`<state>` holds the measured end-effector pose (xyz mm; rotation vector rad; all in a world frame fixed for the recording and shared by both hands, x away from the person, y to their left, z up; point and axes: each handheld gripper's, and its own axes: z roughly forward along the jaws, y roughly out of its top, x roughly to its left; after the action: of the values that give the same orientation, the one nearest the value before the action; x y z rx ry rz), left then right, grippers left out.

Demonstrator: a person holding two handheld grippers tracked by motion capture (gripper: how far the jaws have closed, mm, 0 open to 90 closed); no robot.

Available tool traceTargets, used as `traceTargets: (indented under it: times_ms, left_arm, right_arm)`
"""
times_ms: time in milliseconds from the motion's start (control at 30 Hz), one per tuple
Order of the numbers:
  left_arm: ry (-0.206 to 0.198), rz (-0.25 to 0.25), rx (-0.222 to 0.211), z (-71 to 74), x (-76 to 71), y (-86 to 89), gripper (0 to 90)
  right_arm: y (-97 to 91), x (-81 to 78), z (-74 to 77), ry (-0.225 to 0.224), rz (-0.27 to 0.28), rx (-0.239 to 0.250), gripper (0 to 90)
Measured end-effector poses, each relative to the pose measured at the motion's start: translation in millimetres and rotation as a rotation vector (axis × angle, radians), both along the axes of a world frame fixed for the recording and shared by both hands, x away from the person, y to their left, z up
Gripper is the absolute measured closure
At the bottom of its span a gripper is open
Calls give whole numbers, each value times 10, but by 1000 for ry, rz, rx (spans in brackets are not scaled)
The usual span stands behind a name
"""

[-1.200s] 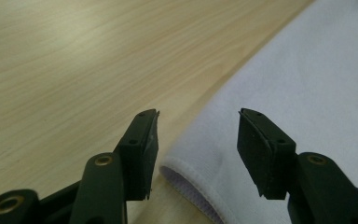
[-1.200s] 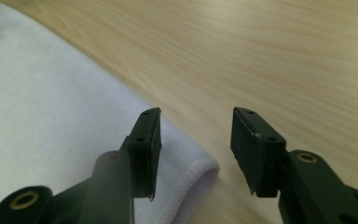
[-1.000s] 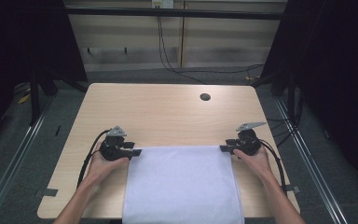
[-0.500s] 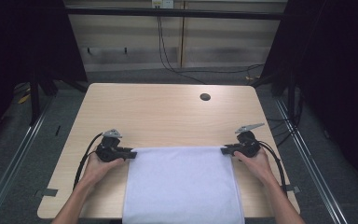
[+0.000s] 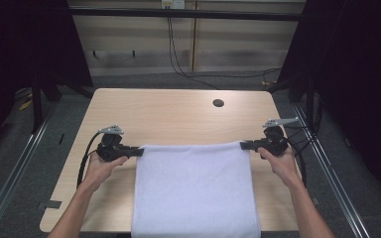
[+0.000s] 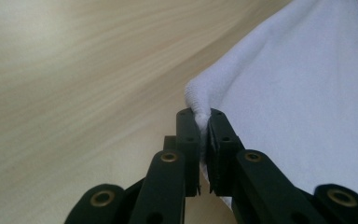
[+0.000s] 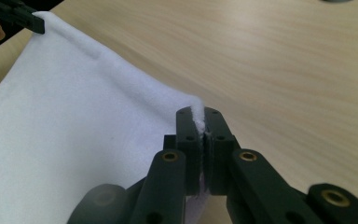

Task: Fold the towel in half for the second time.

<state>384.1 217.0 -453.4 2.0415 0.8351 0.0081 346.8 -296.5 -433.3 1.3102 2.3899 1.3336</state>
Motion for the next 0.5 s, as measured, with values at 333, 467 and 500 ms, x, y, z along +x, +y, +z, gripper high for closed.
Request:
traceTargets:
  times_ms: [333,467,500]
  left_arm:
    - [-52,13,3,278,217,-22,854]
    - [-72,38,-1,319,270,-13,856]
    - [-74,44,3,334,286,-19,856]
  right_arm:
    - [-81,186,200,-63,-35,48,867]
    - [-91,277,233,-72,-38,58,868]
    - [-86,303,259,-74,-38,57,868]
